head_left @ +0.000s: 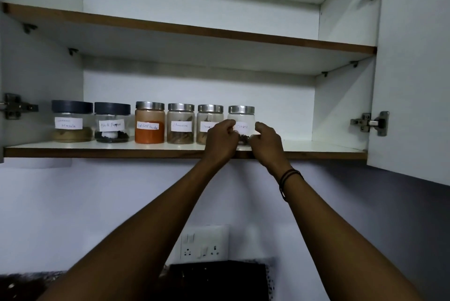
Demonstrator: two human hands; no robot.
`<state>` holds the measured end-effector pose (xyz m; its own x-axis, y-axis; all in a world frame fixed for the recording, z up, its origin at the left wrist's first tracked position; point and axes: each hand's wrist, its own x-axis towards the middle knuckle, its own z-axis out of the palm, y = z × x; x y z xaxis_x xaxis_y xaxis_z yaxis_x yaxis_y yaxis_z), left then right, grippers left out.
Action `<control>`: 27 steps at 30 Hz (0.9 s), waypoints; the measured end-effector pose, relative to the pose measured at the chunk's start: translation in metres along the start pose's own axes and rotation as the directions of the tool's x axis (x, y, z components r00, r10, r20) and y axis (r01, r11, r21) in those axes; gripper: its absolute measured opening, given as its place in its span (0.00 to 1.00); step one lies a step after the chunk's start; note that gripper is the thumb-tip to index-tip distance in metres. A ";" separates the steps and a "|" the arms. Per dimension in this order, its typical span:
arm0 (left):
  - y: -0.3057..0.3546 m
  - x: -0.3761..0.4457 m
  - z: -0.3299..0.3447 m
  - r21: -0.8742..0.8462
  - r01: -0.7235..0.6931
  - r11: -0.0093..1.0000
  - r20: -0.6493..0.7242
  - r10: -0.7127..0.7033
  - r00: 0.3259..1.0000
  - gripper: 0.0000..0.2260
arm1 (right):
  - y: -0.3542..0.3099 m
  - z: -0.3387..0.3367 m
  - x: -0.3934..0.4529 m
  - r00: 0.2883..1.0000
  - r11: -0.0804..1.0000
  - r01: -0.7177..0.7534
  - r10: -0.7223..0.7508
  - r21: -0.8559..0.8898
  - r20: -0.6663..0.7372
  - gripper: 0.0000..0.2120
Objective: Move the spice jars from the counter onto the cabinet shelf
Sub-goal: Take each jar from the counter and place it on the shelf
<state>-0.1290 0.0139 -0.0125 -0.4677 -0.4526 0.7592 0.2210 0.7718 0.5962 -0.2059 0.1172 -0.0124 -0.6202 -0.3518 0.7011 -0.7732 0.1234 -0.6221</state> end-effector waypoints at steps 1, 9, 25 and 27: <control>0.000 -0.011 -0.001 -0.057 -0.021 0.998 -0.036 0.019 0.999 0.08 | 0.001 -0.003 -0.011 0.997 0.999 0.021 -0.017 0.048 -0.079 0.11; -0.038 -0.129 0.011 -0.189 -0.014 0.982 -0.010 0.012 1.000 0.10 | 0.047 -0.007 -0.137 0.996 0.990 0.048 -0.036 0.131 -0.086 0.13; -0.146 -0.447 0.092 0.060 0.302 0.951 0.723 -0.251 0.644 0.11 | 0.219 0.044 -0.469 0.777 0.796 -0.578 0.604 -0.177 0.180 0.12; -0.158 -0.472 0.098 0.137 0.308 0.941 0.789 -0.292 0.541 0.11 | 0.232 0.048 -0.499 0.794 0.797 -0.497 0.577 -0.344 0.190 0.12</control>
<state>-0.0268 0.1497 -0.4904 -0.9925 -0.1178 0.0312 -0.0531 0.6483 0.7596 -0.0690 0.2772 -0.5230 -0.9137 -0.3847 0.1313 -0.3534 0.5922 -0.7242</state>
